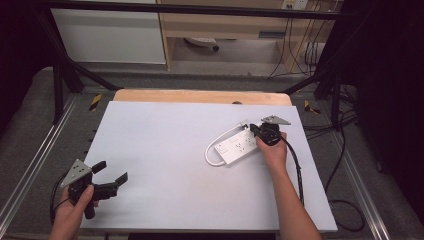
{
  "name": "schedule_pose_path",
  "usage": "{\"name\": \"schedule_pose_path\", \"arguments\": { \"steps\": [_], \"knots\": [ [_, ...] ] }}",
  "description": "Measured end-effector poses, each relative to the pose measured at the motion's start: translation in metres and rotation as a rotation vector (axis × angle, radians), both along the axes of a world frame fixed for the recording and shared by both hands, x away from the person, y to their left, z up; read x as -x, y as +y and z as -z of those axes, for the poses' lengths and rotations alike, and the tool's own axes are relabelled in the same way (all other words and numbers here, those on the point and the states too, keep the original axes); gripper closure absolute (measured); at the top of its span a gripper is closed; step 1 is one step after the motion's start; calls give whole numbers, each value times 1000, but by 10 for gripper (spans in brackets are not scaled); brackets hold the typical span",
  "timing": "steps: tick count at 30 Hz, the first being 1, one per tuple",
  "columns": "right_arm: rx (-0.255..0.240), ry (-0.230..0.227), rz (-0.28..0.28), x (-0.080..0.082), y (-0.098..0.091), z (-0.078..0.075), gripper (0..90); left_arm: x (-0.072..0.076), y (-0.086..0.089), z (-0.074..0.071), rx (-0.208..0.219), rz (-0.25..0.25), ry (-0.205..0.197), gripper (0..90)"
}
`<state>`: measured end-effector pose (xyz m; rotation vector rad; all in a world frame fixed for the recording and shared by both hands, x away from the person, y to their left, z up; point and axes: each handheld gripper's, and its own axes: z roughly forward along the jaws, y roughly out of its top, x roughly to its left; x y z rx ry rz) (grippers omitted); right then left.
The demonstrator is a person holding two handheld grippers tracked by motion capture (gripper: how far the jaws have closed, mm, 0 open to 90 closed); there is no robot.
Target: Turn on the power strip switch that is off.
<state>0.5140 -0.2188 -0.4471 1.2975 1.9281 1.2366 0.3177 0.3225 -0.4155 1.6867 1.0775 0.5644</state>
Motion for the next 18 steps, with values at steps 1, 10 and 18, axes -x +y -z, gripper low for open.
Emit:
{"name": "schedule_pose_path", "arguments": {
  "steps": [1,10,18],
  "knots": [
    [1,2,-2,0,0,0,900,0,0,0,0,0,0,54],
    [8,-4,0,-1,0,3,900,0,0,0,0,0,0,54],
    [9,2,0,-2,1,6,900,0,0,0,0,-1,1,54]
  ]
}}
